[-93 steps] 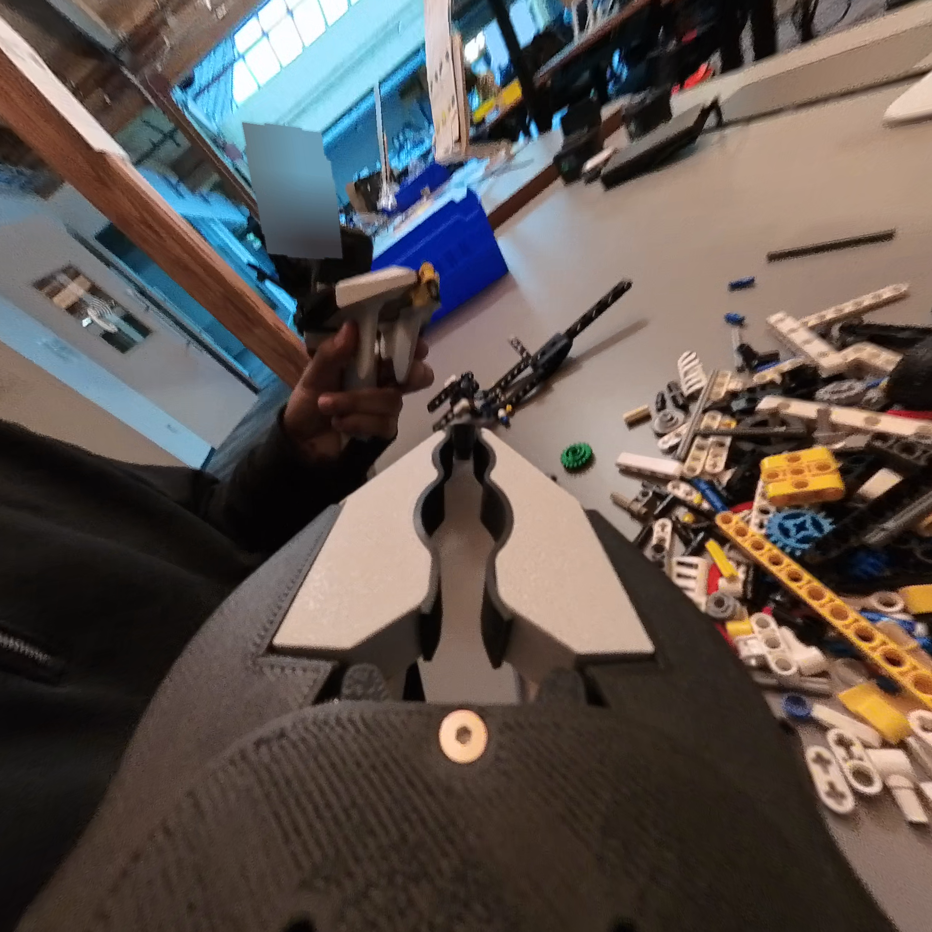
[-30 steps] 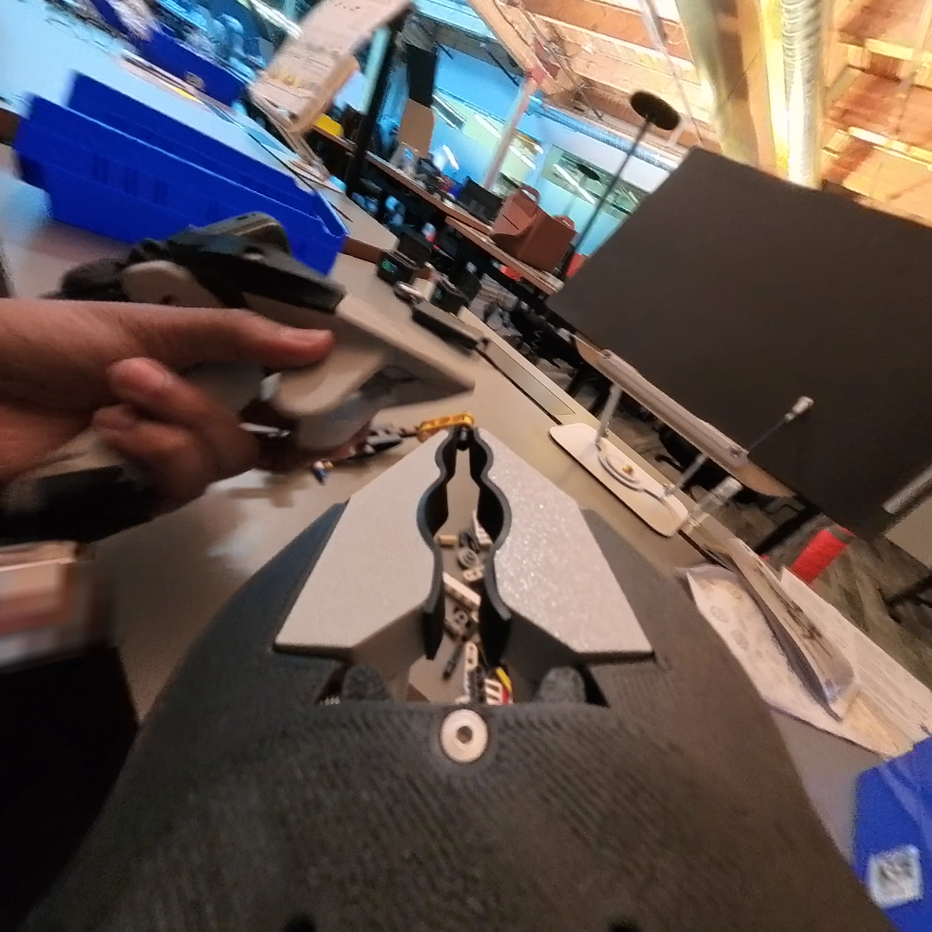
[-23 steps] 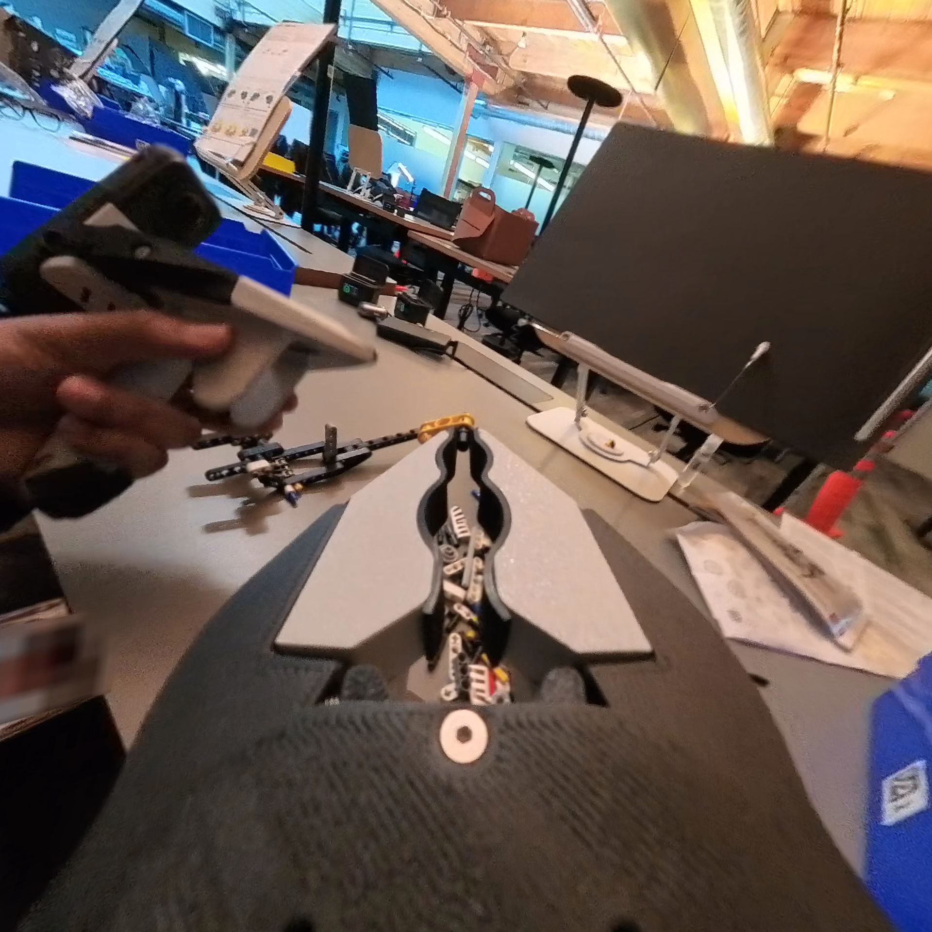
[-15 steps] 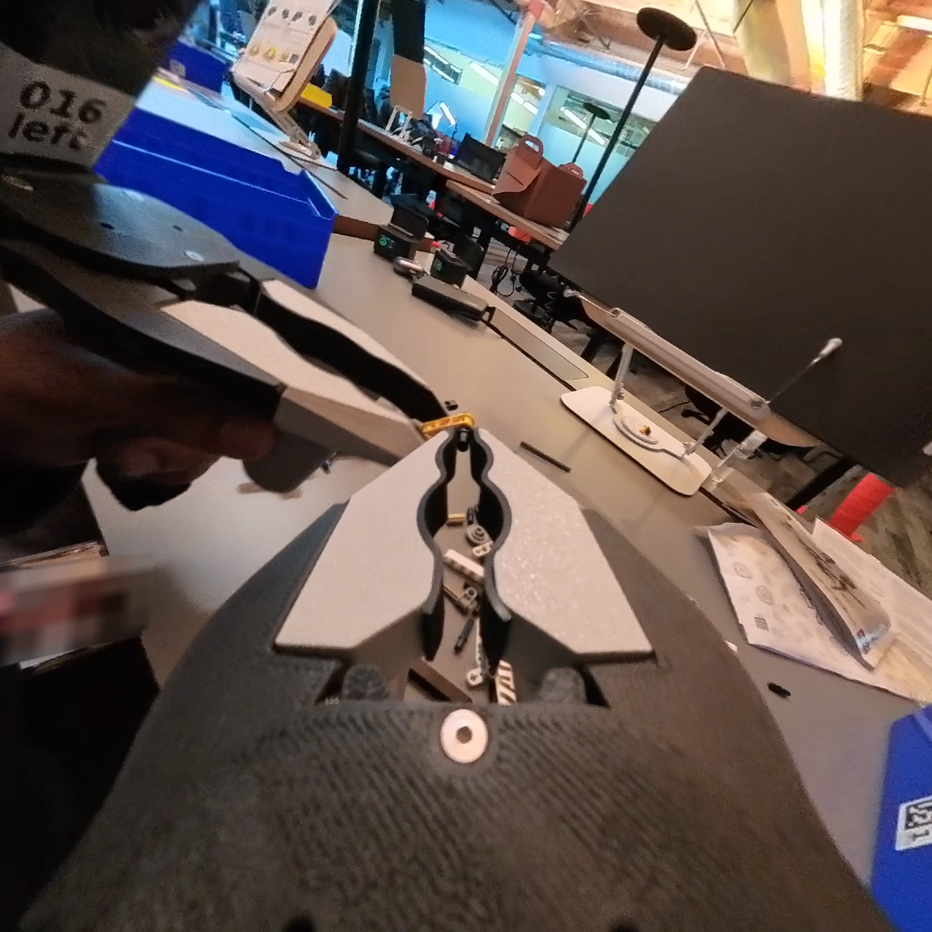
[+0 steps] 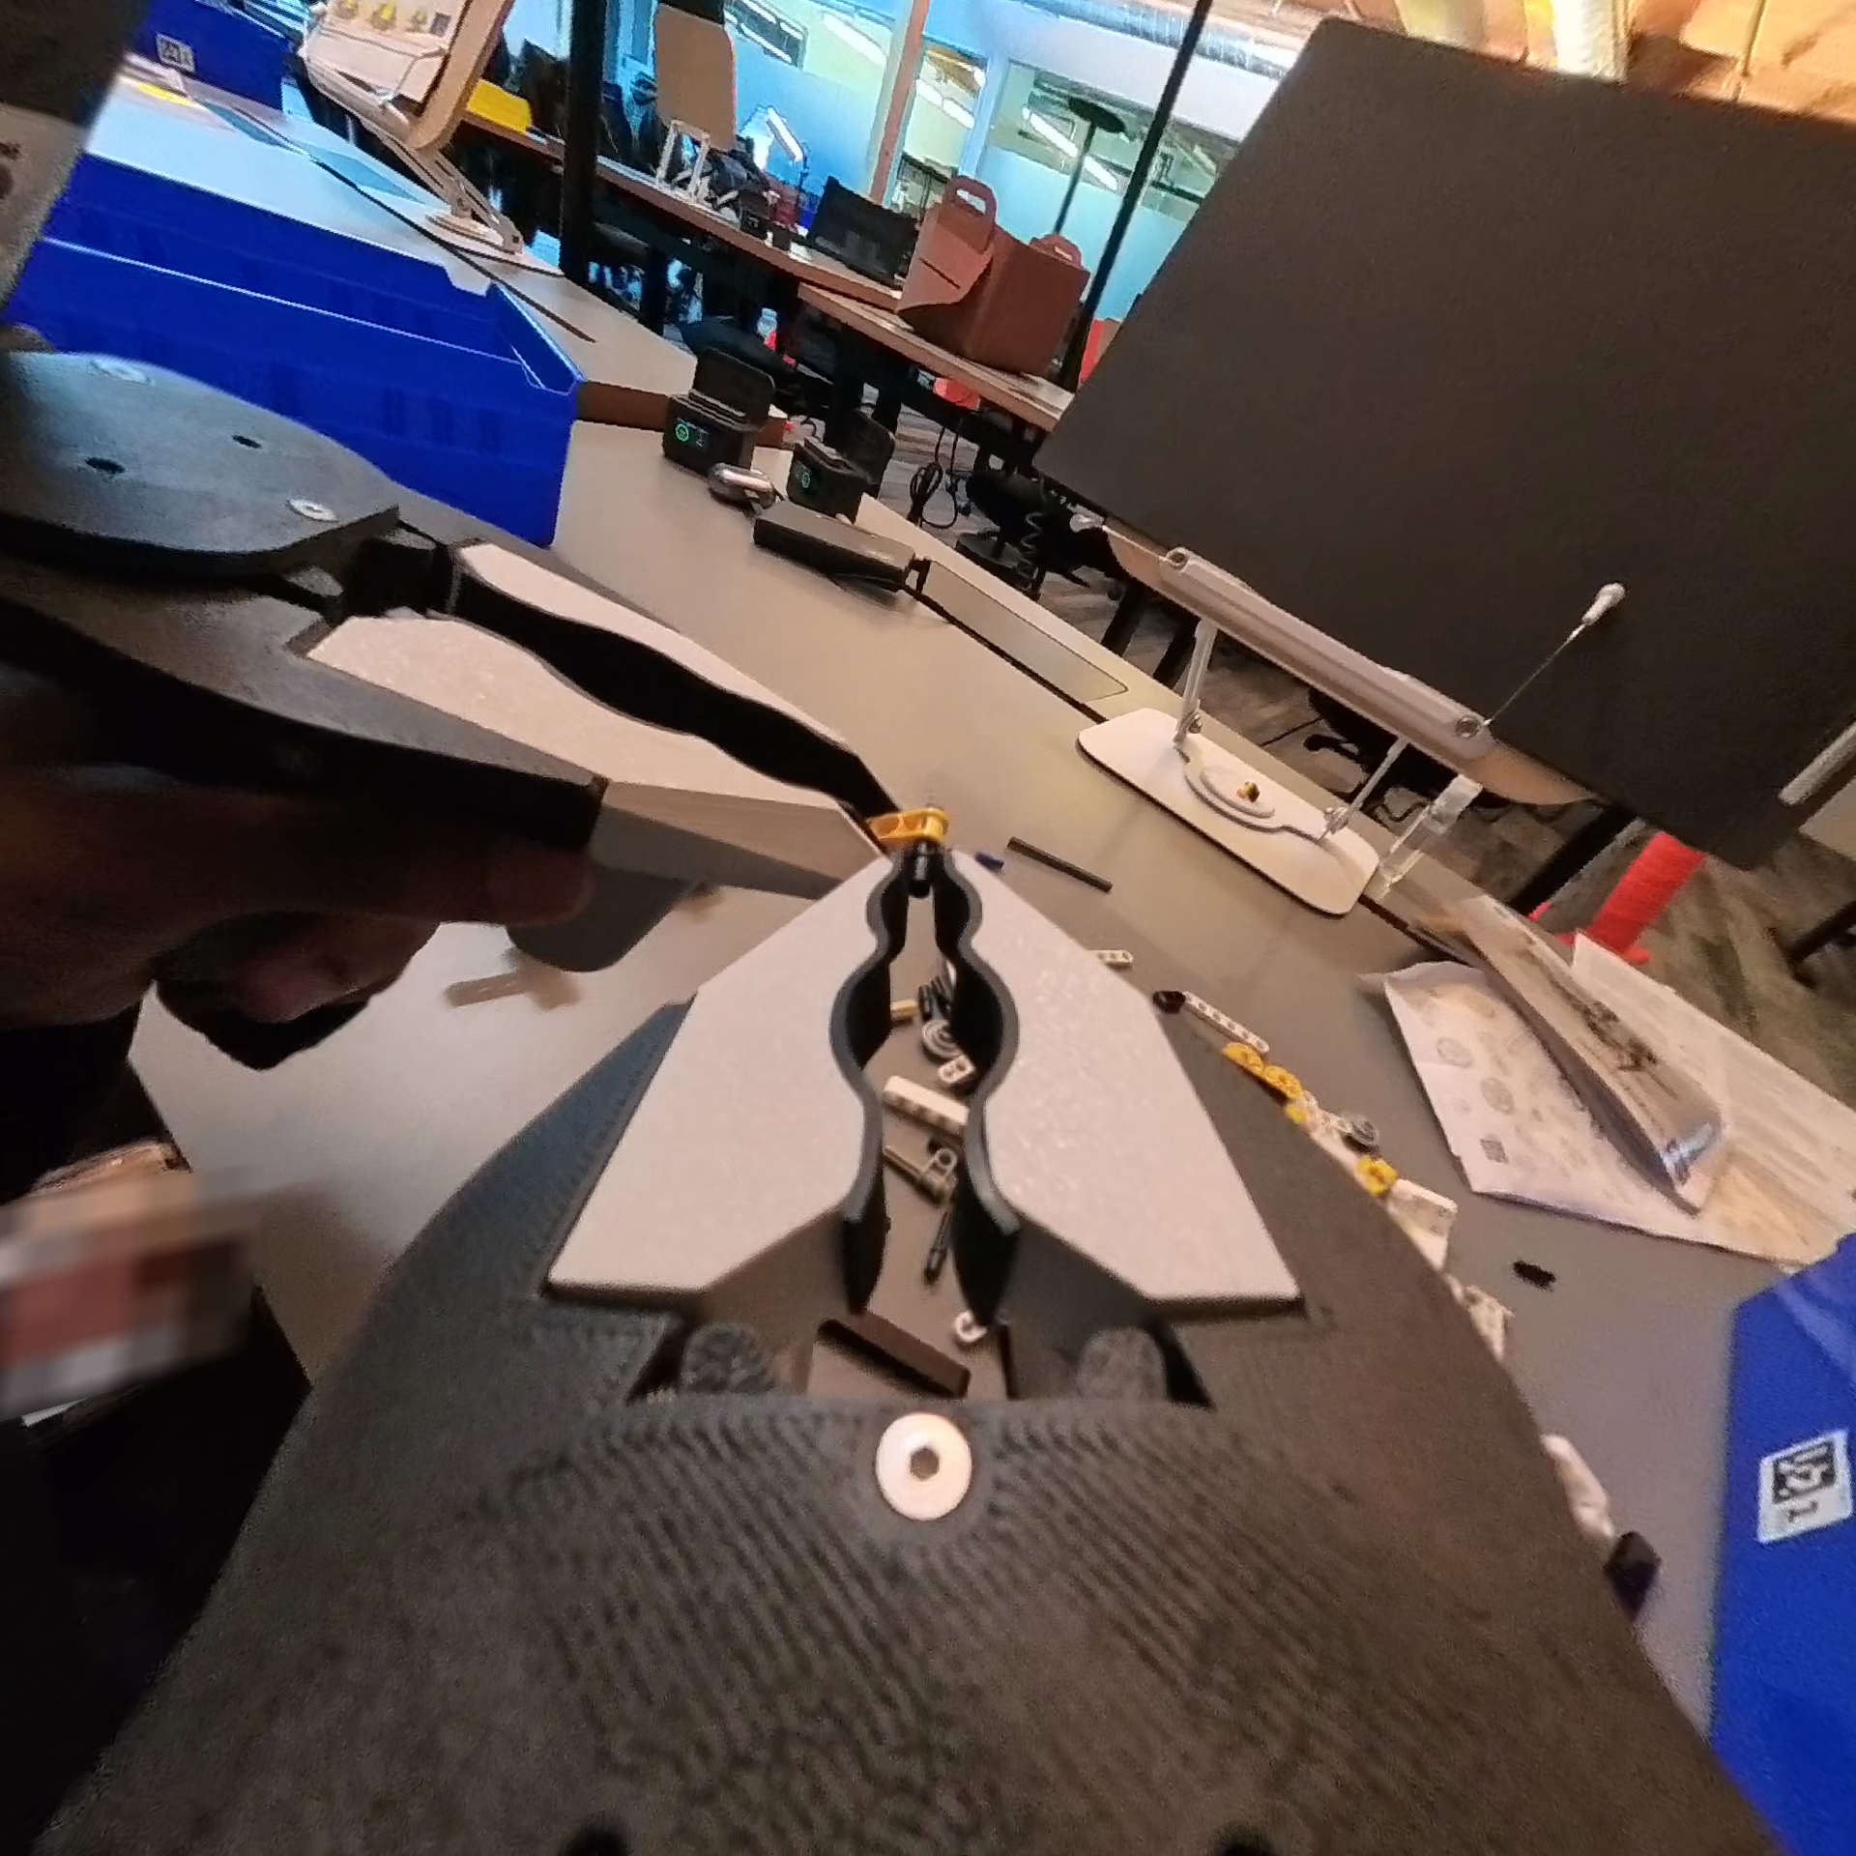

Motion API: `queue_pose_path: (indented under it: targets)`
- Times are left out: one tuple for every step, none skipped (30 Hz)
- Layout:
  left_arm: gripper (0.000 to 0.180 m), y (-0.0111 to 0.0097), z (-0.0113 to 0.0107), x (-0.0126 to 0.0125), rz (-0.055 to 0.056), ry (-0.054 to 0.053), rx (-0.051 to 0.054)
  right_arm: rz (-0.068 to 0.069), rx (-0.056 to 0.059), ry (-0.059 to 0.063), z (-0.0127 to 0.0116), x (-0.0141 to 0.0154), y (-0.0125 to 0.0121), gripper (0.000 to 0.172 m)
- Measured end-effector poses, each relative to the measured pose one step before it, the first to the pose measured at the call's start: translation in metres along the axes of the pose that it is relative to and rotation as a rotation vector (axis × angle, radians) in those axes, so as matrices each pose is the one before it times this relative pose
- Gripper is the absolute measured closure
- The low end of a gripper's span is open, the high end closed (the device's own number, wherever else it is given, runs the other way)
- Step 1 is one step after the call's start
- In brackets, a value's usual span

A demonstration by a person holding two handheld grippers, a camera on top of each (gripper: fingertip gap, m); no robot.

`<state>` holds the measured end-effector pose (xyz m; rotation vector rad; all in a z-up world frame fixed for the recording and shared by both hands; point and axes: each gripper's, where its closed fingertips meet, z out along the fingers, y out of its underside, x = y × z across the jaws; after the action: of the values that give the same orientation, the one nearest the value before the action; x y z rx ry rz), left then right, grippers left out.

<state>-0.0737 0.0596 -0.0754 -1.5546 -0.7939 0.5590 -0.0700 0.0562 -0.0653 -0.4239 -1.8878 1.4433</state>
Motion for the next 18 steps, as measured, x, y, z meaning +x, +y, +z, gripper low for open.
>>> queue_pose_path:
  targets:
    - [0.175,0.00061,0.00121,-0.00131,-0.0012,-0.0004,-0.0110,0.0074,-0.0027,0.0018,0.00080,0.00069,0.00123,0.170]
    - [0.175,-0.00025,0.00099,-0.00070,0.0159,-0.0082,-0.0030,0.0047,-0.0024,0.0038,0.00028,0.00082,0.00071,0.169]
    - [0.175,-0.00007,0.00091,-0.00058,0.0138,-0.0130,-0.0041,0.0028,-0.0023,0.0040,0.00011,0.00094,0.00038,0.169]
    - [0.175,-0.00128,0.00080,-0.00012,0.0115,-0.0069,0.0049,0.0105,0.0035,0.0015,-0.00038,0.00116,-0.00058,0.170]
    - [0.175,-0.00115,0.00084,-0.00031,-0.0047,0.0040,0.0051,0.0191,0.0016,-0.0034,-0.00002,0.00091,-0.00017,0.170]
    - [0.175,-0.00073,0.00132,-0.00051,-0.0298,0.0107,0.0003,0.0227,0.0021,-0.0038,0.00002,0.00112,-0.00002,0.169]
    - [0.174,-0.00064,0.00155,-0.00010,-0.0262,0.0167,0.0014,0.0248,0.0044,-0.0050,-0.00006,0.00110,0.00010,0.169]
    - [0.174,-0.00153,0.00115,-0.00350,-0.0123,-0.0113,0.0080,0.0264,0.0034,-0.0176,-0.00095,-0.00047,0.00040,0.169]
    - [0.175,-0.00523,-0.00445,-0.03221,0.0247,-0.1827,0.0310,0.0415,0.0233,-0.0375,-0.00390,-0.00339,-0.00357,0.170]
    - [0.175,-0.00867,-0.00561,-0.03355,0.0383,-0.1137,0.0405,0.0313,0.0186,-0.0106,-0.00472,0.00084,-0.00429,0.169]
    - [0.175,-0.00568,-0.00324,-0.01930,-0.0718,0.0193,-0.0035,-0.0215,0.0055,0.0485,-0.00475,0.01084,-0.00299,0.170]
    - [0.175,-0.01304,-0.00616,-0.00610,-0.0991,0.0711,0.0197,-0.0589,0.0002,0.0811,-0.00405,0.01800,-0.00162,0.170]
    - [0.175,-0.01249,-0.00515,0.00138,-0.0418,0.0529,0.0213,-0.0512,-0.0032,0.0704,-0.00188,0.01878,0.00145,0.170]
    - [0.175,-0.00507,-0.00056,0.00215,-0.0008,0.0176,-0.0049,-0.0172,-0.0231,0.0497,0.00159,0.01718,0.00778,0.170]
    - [0.176,0.00203,0.00369,0.00320,0.0172,0.0086,-0.0235,0.0084,-0.0540,0.0272,0.00505,0.01393,0.01518,0.170]
    - [0.176,0.00854,0.00744,0.00346,0.0175,0.0060,-0.0431,0.0143,-0.0786,0.0032,0.00753,0.00934,0.02039,0.170]
    - [0.175,0.01210,0.00982,0.00482,0.0087,0.0143,-0.0532,0.0170,-0.0744,0.0070,0.00819,0.00849,0.02009,0.169]
    - [0.176,0.01339,0.01110,0.00793,-0.0063,0.0333,-0.0645,0.0167,-0.0458,0.0196,0.00754,0.00874,0.01611,0.169]
